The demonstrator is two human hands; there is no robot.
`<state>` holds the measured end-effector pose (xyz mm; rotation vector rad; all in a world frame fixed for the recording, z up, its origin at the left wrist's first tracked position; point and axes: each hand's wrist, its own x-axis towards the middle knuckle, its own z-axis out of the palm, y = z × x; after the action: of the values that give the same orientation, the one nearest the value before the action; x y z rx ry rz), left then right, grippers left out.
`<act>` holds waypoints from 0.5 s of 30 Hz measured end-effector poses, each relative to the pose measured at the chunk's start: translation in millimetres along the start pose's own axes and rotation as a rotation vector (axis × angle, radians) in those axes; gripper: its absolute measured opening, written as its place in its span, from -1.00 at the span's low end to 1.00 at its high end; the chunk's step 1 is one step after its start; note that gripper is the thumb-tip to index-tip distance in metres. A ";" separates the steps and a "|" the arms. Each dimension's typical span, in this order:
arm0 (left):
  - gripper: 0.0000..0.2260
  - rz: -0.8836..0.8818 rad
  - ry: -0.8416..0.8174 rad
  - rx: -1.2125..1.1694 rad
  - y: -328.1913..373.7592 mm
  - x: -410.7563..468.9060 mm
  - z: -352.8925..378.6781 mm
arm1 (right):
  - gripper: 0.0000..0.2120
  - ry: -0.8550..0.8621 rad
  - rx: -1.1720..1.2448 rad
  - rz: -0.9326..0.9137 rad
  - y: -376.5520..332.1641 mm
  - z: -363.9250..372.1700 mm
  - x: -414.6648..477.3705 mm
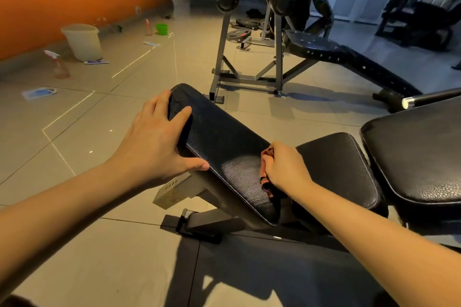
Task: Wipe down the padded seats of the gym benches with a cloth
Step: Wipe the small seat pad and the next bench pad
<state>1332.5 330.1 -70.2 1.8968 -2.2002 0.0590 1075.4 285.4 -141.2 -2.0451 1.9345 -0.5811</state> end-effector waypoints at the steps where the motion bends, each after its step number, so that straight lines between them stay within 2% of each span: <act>1: 0.12 0.002 0.002 -0.007 0.2 -0.7 -0.4 | -0.87 0.015 -0.027 0.040 3.0 1.9 -0.1; 3: 0.12 -0.001 0.003 -0.019 0.6 -1.0 -1.4 | -0.92 0.020 0.097 -0.060 -16.5 3.0 -12.9; 5: 0.12 -0.005 0.001 -0.014 1.3 -1.4 -1.5 | -0.93 -0.018 0.259 -0.299 -48.7 0.5 -36.5; 7: 0.13 -0.006 0.007 -0.004 0.8 0.1 -0.9 | -0.92 -0.074 0.297 -0.470 -58.5 0.4 -44.1; 8: 0.13 -0.005 0.002 0.002 0.8 0.4 -0.5 | -0.92 -0.059 0.286 -0.453 -49.2 2.1 -36.3; 9: 0.14 -0.004 0.000 0.006 0.4 0.8 -0.1 | -0.91 -0.033 0.264 -0.348 -34.8 2.6 -23.2; 12: 0.14 0.006 0.006 -0.006 -0.9 -1.0 -0.7 | -0.90 0.012 0.055 0.060 8.4 2.4 6.1; 13: 0.13 0.004 0.003 -0.009 -1.2 -1.5 -0.6 | -0.90 0.021 0.011 0.089 11.5 5.4 5.2; 15: 0.12 -0.001 -0.002 -0.005 -1.0 -0.8 -0.4 | -0.92 0.034 0.072 -0.049 -6.2 8.2 -9.1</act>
<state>1333.6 330.9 -70.1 1.8967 -2.1988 0.0513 1084.4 294.3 -146.6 -2.0555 1.8583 -0.6906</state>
